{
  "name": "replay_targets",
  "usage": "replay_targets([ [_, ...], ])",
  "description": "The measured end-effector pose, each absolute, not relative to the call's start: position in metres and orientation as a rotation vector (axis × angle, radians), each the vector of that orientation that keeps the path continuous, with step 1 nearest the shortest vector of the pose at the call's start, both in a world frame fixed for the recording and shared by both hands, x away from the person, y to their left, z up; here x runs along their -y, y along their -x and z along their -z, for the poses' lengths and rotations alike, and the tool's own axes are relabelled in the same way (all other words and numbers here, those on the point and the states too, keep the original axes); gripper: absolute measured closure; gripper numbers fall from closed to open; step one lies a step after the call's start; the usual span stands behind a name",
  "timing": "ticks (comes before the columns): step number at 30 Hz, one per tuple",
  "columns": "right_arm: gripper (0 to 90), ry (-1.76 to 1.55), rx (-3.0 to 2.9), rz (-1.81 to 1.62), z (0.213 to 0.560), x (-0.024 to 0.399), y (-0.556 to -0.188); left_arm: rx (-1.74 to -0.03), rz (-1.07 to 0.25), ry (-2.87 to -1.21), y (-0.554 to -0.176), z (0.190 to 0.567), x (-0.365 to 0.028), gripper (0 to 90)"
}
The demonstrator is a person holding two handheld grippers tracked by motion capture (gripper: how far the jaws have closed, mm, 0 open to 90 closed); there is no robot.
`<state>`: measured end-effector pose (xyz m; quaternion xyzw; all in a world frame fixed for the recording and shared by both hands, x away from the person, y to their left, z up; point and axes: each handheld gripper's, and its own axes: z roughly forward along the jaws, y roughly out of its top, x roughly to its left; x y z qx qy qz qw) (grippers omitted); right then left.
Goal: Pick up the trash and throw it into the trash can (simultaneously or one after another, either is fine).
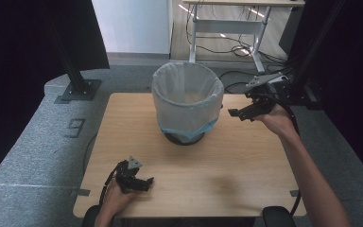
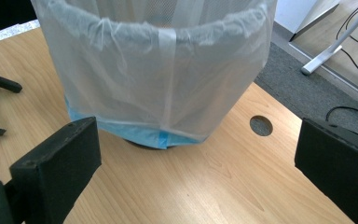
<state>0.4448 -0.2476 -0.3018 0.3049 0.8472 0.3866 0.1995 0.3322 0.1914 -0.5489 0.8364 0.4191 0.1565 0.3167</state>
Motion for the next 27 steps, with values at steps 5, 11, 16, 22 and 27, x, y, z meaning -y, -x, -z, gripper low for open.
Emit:
replay_targets([
  [5, 0.0, -0.85, -2.363, -1.078, 0.313, 0.255, -0.438, -1.104, -0.412, -2.201, -0.332, 0.549, -0.191, 0.0],
  [11, 0.0, -0.852, -2.362, -1.071, 0.329, 0.261, -0.429, -1.104, -0.411, -2.203, -0.332, 0.549, -0.191, 0.0],
  [16, 0.0, -0.856, -2.354, -1.078, 0.343, 0.265, -0.421, -1.104, -0.411, -2.203, -0.332, 0.549, -0.191, 0.0],
  [22, 0.0, -0.865, -2.358, -1.071, 0.365, 0.266, -0.412, -1.105, -0.412, -2.204, -0.332, 0.549, -0.191, 0.0],
  [27, 0.0, -0.868, -2.364, -1.071, 0.383, 0.267, -0.404, -1.104, -0.414, -2.203, -0.332, 0.549, -0.191, 0.0],
])
